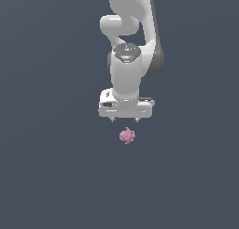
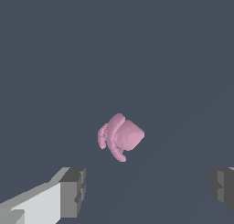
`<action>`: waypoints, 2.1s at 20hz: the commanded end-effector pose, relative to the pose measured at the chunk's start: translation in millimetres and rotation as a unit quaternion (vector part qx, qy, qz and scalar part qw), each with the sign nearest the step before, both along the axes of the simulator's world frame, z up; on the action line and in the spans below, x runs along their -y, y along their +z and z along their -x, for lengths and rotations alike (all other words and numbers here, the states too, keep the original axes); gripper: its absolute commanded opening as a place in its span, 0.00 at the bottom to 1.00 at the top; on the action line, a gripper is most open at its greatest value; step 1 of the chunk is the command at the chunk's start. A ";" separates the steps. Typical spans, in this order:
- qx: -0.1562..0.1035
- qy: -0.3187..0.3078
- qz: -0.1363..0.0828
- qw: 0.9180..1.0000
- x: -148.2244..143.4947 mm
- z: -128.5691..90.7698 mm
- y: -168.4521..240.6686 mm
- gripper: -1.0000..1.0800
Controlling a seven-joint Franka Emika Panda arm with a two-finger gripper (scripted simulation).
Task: Pick up the object and move it to a goal position.
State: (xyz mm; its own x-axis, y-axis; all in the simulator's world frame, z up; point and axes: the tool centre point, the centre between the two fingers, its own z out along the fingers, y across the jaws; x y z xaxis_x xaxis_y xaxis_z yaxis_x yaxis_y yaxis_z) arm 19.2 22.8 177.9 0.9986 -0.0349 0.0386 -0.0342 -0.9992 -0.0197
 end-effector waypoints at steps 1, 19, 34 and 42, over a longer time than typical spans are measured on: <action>-0.002 -0.018 -0.001 1.000 -1.2 -0.4 -4.6 0.96; -0.017 -0.231 -0.002 0.973 -14.1 -3.7 -59.8 0.96; -0.021 -0.332 0.002 0.943 -19.3 -3.7 -86.6 0.96; -0.022 -0.333 0.002 0.943 -19.5 -3.4 -93.4 0.96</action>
State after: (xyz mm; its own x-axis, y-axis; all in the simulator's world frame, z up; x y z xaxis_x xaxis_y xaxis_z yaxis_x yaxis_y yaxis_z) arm 23.0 42.4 87.9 0.7563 -0.6542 0.0004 -0.6542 -0.7563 -0.0008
